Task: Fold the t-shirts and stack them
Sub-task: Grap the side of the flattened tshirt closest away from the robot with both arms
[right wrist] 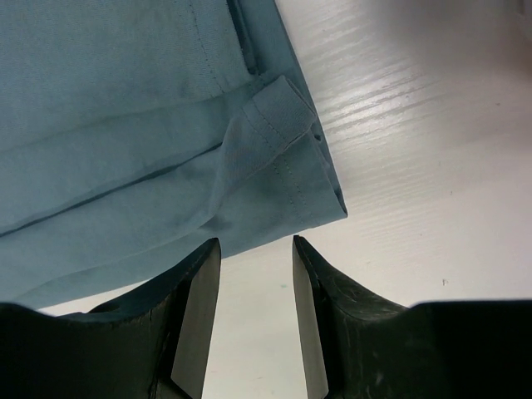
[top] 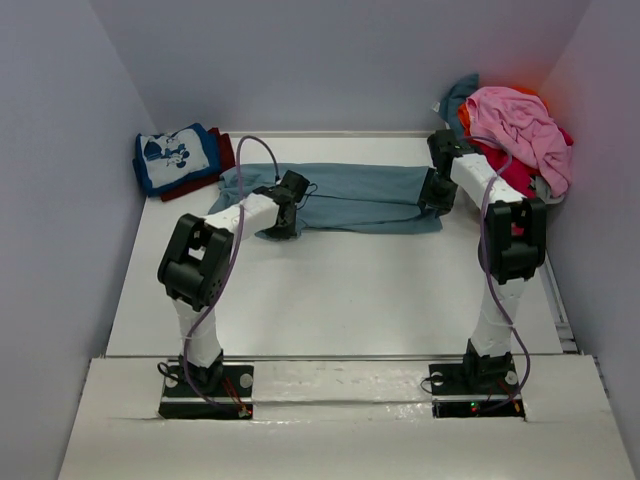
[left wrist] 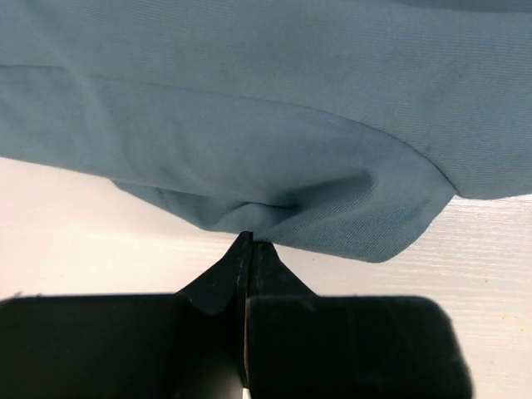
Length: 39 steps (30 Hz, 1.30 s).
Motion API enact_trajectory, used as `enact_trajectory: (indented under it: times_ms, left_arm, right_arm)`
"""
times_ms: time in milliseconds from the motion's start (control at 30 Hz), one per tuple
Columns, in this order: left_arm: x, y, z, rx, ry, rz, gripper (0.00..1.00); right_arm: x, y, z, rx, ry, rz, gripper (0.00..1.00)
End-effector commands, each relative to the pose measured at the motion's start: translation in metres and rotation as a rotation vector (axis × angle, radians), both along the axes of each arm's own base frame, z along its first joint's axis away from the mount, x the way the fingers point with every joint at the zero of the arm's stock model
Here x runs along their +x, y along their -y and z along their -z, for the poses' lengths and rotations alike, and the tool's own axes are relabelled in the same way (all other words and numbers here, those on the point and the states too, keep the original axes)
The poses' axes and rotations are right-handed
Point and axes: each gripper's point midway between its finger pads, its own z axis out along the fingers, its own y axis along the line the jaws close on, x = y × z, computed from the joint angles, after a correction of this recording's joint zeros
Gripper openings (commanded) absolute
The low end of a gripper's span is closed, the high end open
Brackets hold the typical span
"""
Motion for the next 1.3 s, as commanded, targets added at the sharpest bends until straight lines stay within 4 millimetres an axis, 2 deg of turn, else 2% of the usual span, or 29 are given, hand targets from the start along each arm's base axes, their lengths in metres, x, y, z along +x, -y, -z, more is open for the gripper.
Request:
enact_trajectory:
  times_ms: [0,100,267,567,767,867,933,967,1067,1133,1167,1200,1233,1267]
  left_arm:
    - [0.015,-0.006,-0.069,-0.011,0.157,-0.06,0.06]
    - [0.018,-0.008,-0.095,-0.026,0.213,-0.078,0.06]
    - [0.013,-0.015,-0.123,-0.029,0.255,-0.093,0.06]
    - [-0.007,-0.025,-0.147,-0.04,0.258,-0.109,0.06]
    - [-0.025,-0.033,-0.144,-0.025,0.204,-0.109,0.06]
    - [-0.031,-0.034,-0.135,-0.021,0.181,-0.095,0.06]
    - [-0.034,-0.033,-0.122,-0.008,0.142,-0.081,0.06]
    - [-0.034,-0.033,-0.113,0.006,0.115,-0.079,0.06]
    - [-0.031,-0.026,-0.103,-0.002,0.087,-0.071,0.06]
    - [-0.028,-0.02,-0.101,-0.02,0.077,-0.059,0.06]
    - [-0.027,-0.019,-0.1,-0.02,0.069,-0.051,0.06]
    - [-0.027,-0.017,-0.097,-0.014,0.048,-0.047,0.06]
    - [-0.027,-0.017,-0.095,-0.01,0.039,-0.045,0.06]
    - [-0.027,-0.017,-0.095,-0.007,0.035,-0.04,0.06]
  right_arm:
    - [0.0,-0.003,-0.026,0.019,0.062,-0.008,0.46]
    - [-0.001,-0.003,-0.032,0.025,0.074,-0.009,0.46]
    - [-0.002,-0.004,-0.038,0.031,0.081,-0.013,0.46]
    - [-0.006,-0.006,-0.046,0.045,0.093,-0.019,0.46]
    - [-0.011,-0.007,-0.047,0.053,0.091,-0.028,0.46]
    - [-0.016,-0.007,-0.04,0.056,0.072,-0.033,0.46]
    - [-0.017,-0.009,-0.033,0.062,0.054,-0.035,0.46]
    - [-0.015,-0.009,-0.033,0.063,0.059,-0.034,0.46]
    - [-0.007,-0.009,-0.022,0.056,0.052,-0.033,0.46]
    - [-0.002,-0.008,-0.016,0.046,0.031,-0.032,0.47]
    - [0.007,-0.009,-0.012,0.042,0.028,-0.03,0.47]
    - [0.017,-0.009,-0.016,0.041,0.048,-0.028,0.47]
    - [0.015,-0.009,-0.008,0.039,0.023,-0.028,0.47]
    - [0.022,-0.01,-0.005,0.038,0.017,-0.028,0.47]
